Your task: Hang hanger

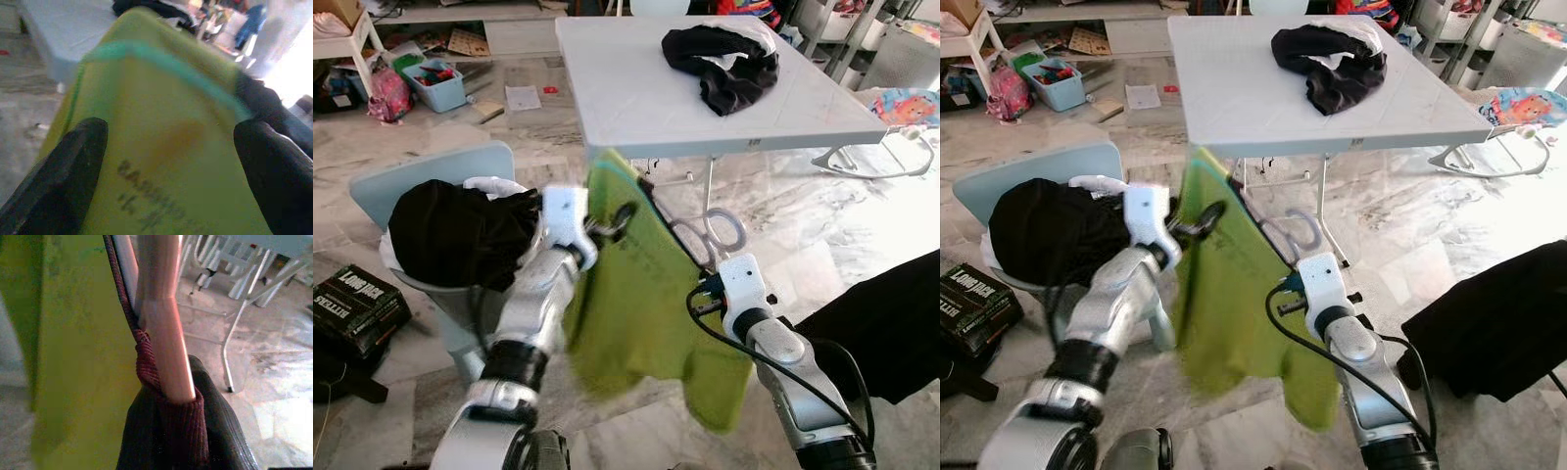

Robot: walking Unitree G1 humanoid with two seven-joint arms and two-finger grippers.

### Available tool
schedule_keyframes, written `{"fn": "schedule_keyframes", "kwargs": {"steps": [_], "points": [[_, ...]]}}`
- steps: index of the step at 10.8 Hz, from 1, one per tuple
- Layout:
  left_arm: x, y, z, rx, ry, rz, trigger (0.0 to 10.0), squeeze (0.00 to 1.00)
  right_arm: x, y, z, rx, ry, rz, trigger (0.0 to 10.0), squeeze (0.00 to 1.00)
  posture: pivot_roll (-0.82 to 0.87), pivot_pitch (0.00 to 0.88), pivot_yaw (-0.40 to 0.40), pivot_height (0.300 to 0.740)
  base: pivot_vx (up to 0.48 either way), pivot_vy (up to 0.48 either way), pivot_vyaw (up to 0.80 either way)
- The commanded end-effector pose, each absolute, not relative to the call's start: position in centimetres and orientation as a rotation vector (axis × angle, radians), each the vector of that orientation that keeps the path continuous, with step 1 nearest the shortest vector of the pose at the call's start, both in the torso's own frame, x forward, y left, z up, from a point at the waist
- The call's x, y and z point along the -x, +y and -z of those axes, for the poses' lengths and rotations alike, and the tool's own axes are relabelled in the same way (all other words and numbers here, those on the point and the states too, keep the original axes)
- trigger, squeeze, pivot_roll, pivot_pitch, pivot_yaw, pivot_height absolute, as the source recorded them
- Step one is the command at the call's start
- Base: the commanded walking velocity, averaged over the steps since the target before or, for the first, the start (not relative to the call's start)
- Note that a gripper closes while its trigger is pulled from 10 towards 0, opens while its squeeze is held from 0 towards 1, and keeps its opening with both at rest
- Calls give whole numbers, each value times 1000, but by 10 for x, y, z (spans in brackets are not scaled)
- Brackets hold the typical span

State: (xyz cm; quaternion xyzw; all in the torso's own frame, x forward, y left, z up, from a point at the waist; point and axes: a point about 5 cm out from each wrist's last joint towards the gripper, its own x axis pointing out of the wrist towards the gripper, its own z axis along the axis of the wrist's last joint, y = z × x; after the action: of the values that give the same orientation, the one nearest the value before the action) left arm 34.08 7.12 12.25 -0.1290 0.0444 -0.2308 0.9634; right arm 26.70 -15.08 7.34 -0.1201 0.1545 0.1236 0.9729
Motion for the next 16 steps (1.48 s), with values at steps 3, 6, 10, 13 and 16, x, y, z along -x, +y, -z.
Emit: {"fn": "schedule_keyframes", "kwargs": {"steps": [3,6,10,13,16], "points": [[-341,62,-128,291,79,530,10000,0,-278,-148,-85,240,277,-195,10000,0,-100,0,-51,740,0,0,0],[-345,64,-128,317,96,524,10000,0,-269,-132,-80,260,281,-281,10000,0,-101,0,-50,740,0,0,0],[-347,65,-122,320,110,520,2392,0,-277,-123,-98,171,242,-296,10000,0,-107,0,-49,740,0,0,0],[-351,67,-129,285,77,519,10000,0,-284,-120,-107,148,220,-284,10000,0,-107,0,-49,740,0,0,0],[-355,72,-135,295,54,511,10000,0,-279,-118,-102,149,250,-324,10000,0,-105,0,-47,740,0,0,0]]}}
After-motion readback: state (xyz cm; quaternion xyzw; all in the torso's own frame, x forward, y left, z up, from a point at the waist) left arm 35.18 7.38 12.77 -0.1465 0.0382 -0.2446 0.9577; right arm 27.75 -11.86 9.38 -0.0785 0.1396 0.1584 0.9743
